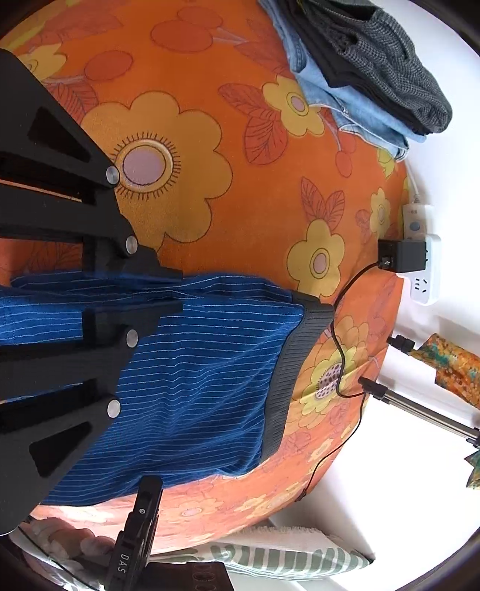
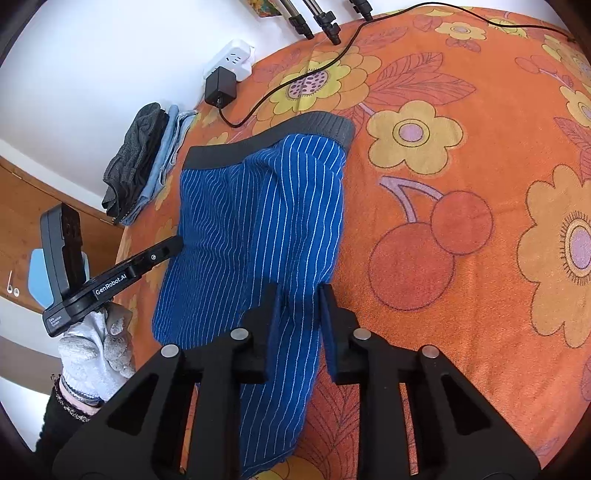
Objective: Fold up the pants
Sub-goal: 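Grasp the leg hem of the folded briefs with both tools, then lift the hem with both tools and fold it over onto the waistband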
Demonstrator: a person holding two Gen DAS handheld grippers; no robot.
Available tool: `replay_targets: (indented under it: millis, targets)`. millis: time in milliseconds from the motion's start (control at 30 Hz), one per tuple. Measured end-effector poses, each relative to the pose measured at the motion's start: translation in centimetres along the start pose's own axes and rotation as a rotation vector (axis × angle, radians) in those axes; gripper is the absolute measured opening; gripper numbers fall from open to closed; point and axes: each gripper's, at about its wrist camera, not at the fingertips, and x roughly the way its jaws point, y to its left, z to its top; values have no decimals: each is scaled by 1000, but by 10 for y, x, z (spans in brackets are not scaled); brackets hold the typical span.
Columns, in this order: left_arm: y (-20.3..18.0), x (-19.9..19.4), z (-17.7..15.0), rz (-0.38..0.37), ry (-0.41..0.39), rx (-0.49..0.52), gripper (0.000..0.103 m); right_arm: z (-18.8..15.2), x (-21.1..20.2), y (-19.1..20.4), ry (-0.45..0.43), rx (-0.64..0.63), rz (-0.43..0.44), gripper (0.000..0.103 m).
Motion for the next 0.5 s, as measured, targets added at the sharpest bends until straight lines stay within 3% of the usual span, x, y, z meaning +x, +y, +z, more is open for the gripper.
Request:
replay_targets:
  millis: [200,500]
  targets:
    - [1,-2,-2,-7,-10,4,5,-1,-1,-3,-9,19,-3,8]
    - [3,-1,-2,-71,20,-20,7,-1,-2,-5,-5,20,19,10]
